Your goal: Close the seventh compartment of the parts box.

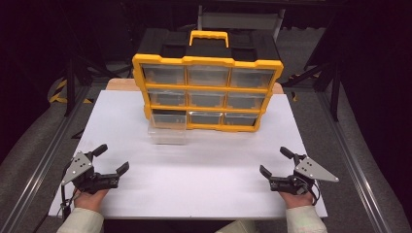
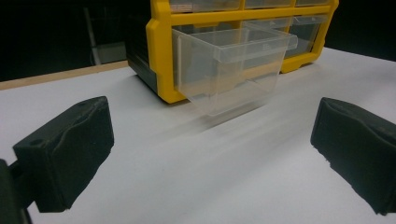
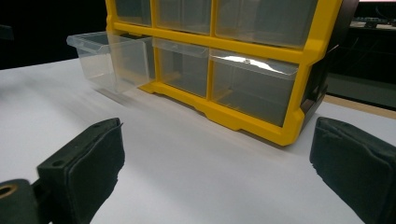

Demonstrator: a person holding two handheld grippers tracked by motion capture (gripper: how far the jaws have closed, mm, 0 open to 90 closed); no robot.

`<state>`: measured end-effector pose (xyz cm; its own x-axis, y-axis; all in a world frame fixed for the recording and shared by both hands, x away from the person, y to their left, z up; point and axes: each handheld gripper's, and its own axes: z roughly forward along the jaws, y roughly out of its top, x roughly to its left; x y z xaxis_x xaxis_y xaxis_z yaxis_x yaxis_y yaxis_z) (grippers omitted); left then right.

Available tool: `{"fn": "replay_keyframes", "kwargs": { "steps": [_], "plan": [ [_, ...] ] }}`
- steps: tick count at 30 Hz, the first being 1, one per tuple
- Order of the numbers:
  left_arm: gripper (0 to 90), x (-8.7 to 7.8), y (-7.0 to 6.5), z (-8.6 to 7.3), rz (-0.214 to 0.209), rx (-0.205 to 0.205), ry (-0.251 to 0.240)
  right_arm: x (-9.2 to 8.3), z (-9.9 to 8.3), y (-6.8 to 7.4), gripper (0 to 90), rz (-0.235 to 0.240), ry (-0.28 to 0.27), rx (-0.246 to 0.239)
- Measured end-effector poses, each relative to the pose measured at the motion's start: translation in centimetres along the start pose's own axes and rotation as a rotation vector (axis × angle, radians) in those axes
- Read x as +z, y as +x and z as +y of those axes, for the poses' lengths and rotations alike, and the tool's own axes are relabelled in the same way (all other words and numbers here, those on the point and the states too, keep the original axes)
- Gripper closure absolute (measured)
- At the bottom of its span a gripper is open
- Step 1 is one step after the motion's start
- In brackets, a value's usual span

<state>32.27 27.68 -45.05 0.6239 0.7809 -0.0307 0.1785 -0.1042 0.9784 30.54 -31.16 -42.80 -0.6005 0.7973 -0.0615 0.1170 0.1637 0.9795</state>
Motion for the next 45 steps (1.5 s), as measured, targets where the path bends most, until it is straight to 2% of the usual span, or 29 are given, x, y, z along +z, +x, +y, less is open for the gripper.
{"fn": "replay_keyframes", "kwargs": {
  "steps": [9,12,29,35,41,44,45],
  "plan": [
    [0.0,0.0,0.1,-0.2,-0.028,-0.021,-0.027,0.0,0.0,-0.1,3.7,-0.005,-0.007,-0.003],
    [0.0,-0.1,0.2,-0.3,-0.026,-0.031,-0.028,0.1,0.0,-0.1,3.7,0.0,-0.007,-0.004],
    [0.0,-0.1,0.3,-0.1,-0.011,-0.025,-0.022,0.1,-0.1,-0.2,3.7,0.003,-0.005,0.005],
    [0.1,0.0,0.4,0.4,-0.012,-0.026,-0.027,0.1,-0.1,-0.3,3.7,0.007,-0.005,0.008],
    [0.9,-0.4,0.6,1.3,0.008,-0.023,-0.059,0.2,-0.2,-0.2,3.7,0.006,-0.001,0.009],
    [2.1,-0.6,0.7,1.5,0.001,-0.026,-0.068,0.3,-0.2,-0.2,3.7,0.007,0.0,0.011],
    [2.1,-0.7,0.6,1.7,0.018,-0.021,-0.07,0.3,-0.2,-0.2,3.7,0.007,0.001,0.012]
  ]
}}
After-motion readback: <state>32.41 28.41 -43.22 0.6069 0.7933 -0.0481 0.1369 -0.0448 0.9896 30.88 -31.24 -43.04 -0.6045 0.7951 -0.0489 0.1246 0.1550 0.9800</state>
